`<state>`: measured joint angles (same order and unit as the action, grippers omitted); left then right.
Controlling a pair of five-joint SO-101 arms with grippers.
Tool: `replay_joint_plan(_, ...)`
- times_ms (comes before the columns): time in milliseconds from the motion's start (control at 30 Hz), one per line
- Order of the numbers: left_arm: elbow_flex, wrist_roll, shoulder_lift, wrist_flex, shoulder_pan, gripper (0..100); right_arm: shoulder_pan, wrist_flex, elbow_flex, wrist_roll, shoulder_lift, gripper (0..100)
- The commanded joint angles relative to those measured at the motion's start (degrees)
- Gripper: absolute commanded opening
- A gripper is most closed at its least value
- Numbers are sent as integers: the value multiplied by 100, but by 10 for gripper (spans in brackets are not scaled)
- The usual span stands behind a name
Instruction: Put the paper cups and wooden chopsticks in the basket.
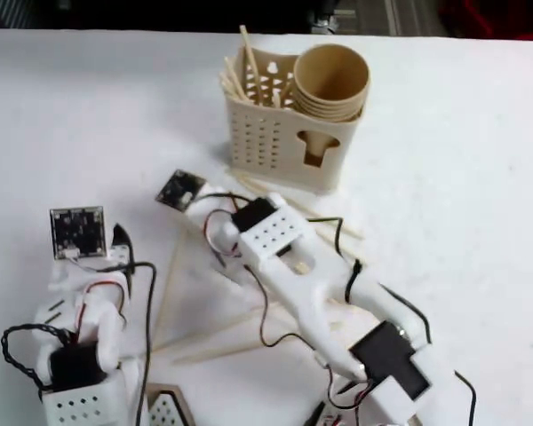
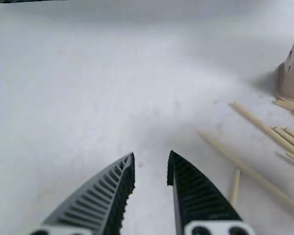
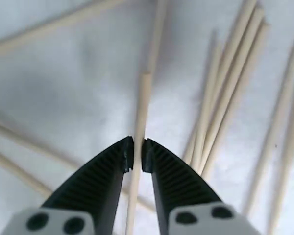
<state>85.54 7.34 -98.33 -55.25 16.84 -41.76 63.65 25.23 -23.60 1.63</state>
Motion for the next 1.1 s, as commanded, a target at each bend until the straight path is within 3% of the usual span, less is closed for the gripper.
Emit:
replay_joint_plan(0,-26,62,-66,97,40,125,22,-233,-79,9,171,18)
replay_joint_plan(167,-26,62,-66,97,40,125,13,-673,-176,-35,-497,18)
replay_joint_plan(400,-26,62,-66,97,40,125,-92,-400,-668,-35,-1068,19)
replay_joint_plan(600,-26,62,-66,97,40,125,-163,-418,-712,-35,-1358,91)
replay_joint_plan(1067,-18,62,-66,97,40,125,-136,136,-1459,-299,-2079,19)
